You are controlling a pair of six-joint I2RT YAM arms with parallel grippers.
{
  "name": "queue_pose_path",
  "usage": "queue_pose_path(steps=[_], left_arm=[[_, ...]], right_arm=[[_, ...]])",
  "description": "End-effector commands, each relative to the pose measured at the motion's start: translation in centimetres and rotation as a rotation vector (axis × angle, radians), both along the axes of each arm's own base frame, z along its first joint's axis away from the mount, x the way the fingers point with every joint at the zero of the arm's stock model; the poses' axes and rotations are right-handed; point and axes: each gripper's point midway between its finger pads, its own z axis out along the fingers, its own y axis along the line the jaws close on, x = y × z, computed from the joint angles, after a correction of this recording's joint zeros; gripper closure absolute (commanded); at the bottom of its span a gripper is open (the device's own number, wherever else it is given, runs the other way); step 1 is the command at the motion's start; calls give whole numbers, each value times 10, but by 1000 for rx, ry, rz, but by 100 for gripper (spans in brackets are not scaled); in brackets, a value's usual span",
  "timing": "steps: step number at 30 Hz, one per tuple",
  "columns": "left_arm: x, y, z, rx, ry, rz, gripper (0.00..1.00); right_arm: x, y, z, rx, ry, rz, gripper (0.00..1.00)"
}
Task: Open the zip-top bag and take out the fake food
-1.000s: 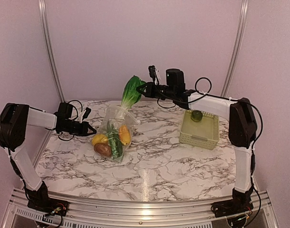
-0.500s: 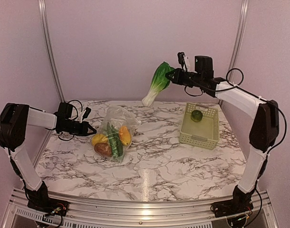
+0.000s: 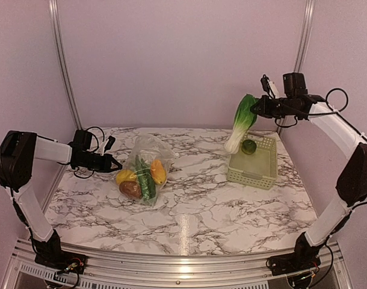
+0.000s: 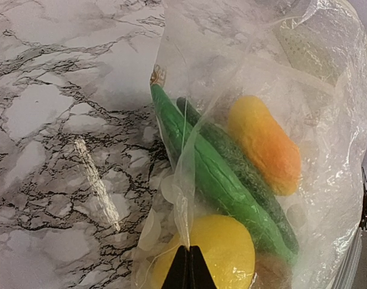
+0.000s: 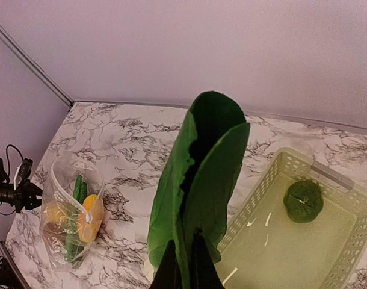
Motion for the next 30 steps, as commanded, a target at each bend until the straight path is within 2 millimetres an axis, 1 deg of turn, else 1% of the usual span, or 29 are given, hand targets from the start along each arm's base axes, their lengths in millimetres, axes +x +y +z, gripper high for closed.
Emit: queue_pose_path(steps=[1,3,7,12,14,16,19,22,24,26,27,29,30], left_arm=[[-1,-1,3,-9,-13,-14,100],[-1,-1,3,-9,-11,-15,100],[-1,-1,3,-9,-8,-15,100],[-3,0,3,-7,-12,-13,100],[-3,0,3,-8,-12,-14,100],[-3,0,4,-8,-13,-14,100],[-3,0,4,-8,-14,-14,100],[-4,0,4,-3,-22,-22,100],[-4,-1,4,0,-31,-32,100],[-4,-1,3,1,-29,-32,100],[-4,-1,4,1,-30,-34,100],[-5,-1,4,1,-32,-33,100],[-5,-1,4,2,-31,-34,100]], right_arm=[[-21,-43,-14,-89,87,-41,100],[-22,-60,-20,-115,94,-82,100],[-21,-85,-41,-160,151,-120,100],[-20,-90,-69,-226,221,-95,100],[-18,-107,-84,-257,256,-118,100],[-15,-113,-98,-295,281,-113,100],[-8,-118,-113,-334,310,-108,100],[2,-128,-125,-405,346,-119,100],[9,-129,-130,-417,348,-104,100],[14,-128,-140,-421,372,-87,100],[15,-127,-146,-425,390,-74,98],[17,-132,-155,-449,425,-80,81],[19,-134,-157,-459,430,-88,77]])
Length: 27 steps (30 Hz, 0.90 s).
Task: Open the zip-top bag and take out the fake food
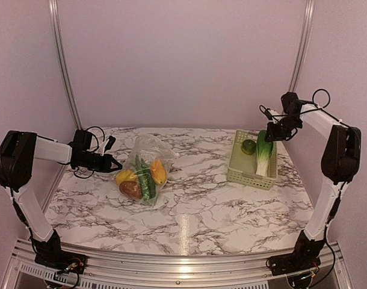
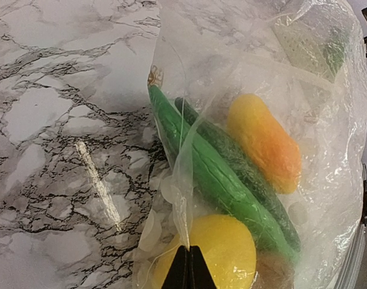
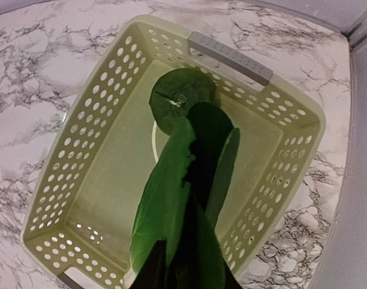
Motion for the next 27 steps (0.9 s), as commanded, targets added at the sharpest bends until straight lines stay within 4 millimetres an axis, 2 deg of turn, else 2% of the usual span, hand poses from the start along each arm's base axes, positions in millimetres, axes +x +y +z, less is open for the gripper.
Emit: queue_pose_path(steps=[1,4,10,11,12,13,16,19,23,27], left_arm=[[-5,-1,3,-5,-16,-22,100],[-5,0,4,-5,-18,-22,100],[-4,-3,3,1,-18,-28,100],[-4,-4,3,7,-19,-32,100],[-4,-5,3,14,-21,-37,100],[-4,-4,1,24,-17,-38,100],[-5,-6,-1,52,-14,-54,100],[-5,-9,-3,86,-15,-77,100],[-3,-13,-3,117,-26,-108,100],[-4,-18,-3,125,-28,-126,100]], right_arm=[[7,-13,-3,-64,30,-9,75],[21,-15,16,-57,-33,-42,61],[36,-2,39,1,-100,-42,56],[37,0,40,12,-103,-40,27],[38,2,41,22,-105,-38,4],[39,2,42,28,-111,-41,2],[39,9,50,66,-142,-24,1],[41,28,62,148,-183,18,4],[39,104,70,252,-208,184,8],[27,202,74,410,-202,380,10]])
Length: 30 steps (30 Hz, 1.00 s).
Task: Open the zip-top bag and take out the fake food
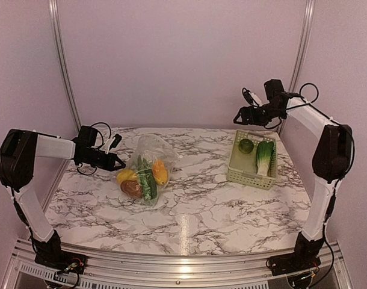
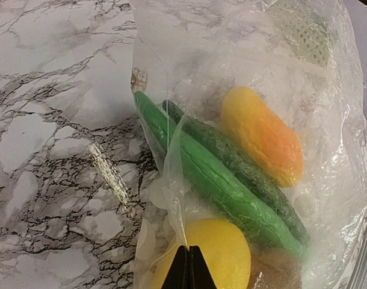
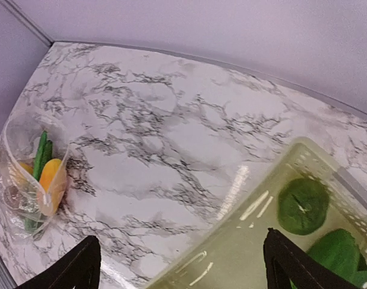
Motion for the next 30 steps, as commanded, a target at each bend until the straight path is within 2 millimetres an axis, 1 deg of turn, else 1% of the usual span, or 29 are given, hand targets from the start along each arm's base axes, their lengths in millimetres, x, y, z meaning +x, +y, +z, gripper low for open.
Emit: queue_pose_path(steps=[1,2,5,6,8,11,15,18,21,23,27,30], left_arm=[[-7,-4,-9,42,27,-37,100],[-7,-5,-9,48,27,-40,100],[-7,-6,-10,54,23,-45,100],[-7,-7,-10,55,23,-46,100],[-7,-8,-9,58,23,-50,100],[-5,-9,-7,59,14,-51,100],[-2,-11,-2,50,-4,-54,100],[1,-13,1,41,-9,-54,100],[7,-14,2,38,-9,-39,100],[11,-15,5,33,-12,-31,100],[26,-16,10,31,-32,-9,100],[37,-16,11,35,-35,10,100]], right_arm=[[-15,127,22,224,-36,272,12],[-18,150,18,263,-20,318,13],[-32,216,25,369,-8,454,15],[-38,233,25,392,3,493,16],[-48,261,19,420,30,553,19],[-57,287,4,443,62,603,24],[-68,304,-19,475,109,641,26],[-73,310,-35,497,136,665,27],[-84,316,-39,506,159,705,33],[-94,318,-41,503,171,726,36],[-121,318,-46,497,196,765,44],[-141,317,-45,492,210,791,49]])
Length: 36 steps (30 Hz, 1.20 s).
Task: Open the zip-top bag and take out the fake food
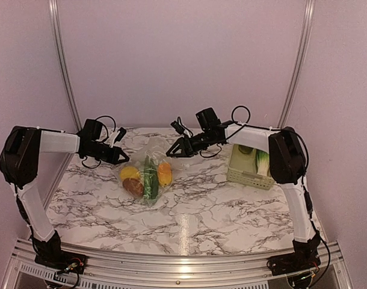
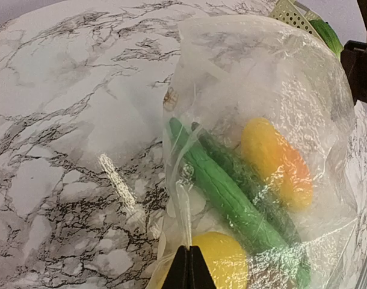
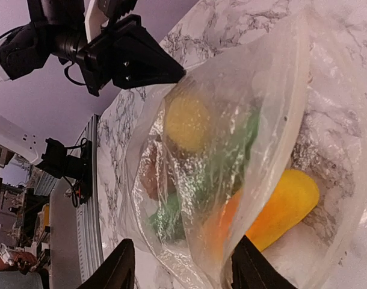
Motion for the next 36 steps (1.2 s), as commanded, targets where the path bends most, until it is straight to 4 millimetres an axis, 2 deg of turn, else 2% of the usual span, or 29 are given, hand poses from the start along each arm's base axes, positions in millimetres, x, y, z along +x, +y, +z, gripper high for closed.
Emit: queue_pose_path(steps=[1,8,13,15,18,20,22,24,29,33,36], left_arm=[[19,-3,-1,4,3,30,100],[47,-3,1,-3,0,121,99],[71,4,16,1,-1,247,83],[78,9,27,13,-7,301,75],[76,16,46,30,-14,362,63],[68,21,60,30,-18,394,57],[55,26,74,25,-14,418,55],[35,22,84,0,1,404,54],[-22,5,93,42,20,326,54],[-62,-21,107,52,-3,256,55],[-86,-43,118,39,-21,215,55]], right_arm=[[-42,10,30,51,-38,92,49],[-94,30,37,41,-44,179,50],[-128,48,52,70,-50,229,49],[-138,52,57,82,-58,231,41],[-143,46,56,83,-61,204,34],[-142,38,48,43,-70,163,26],[-139,26,43,20,-61,109,23],[-138,14,35,0,-56,38,20],[-127,-14,60,-13,-127,-156,17],[-118,-43,80,-61,-224,-299,16],[-109,-72,106,-69,-312,-422,8]])
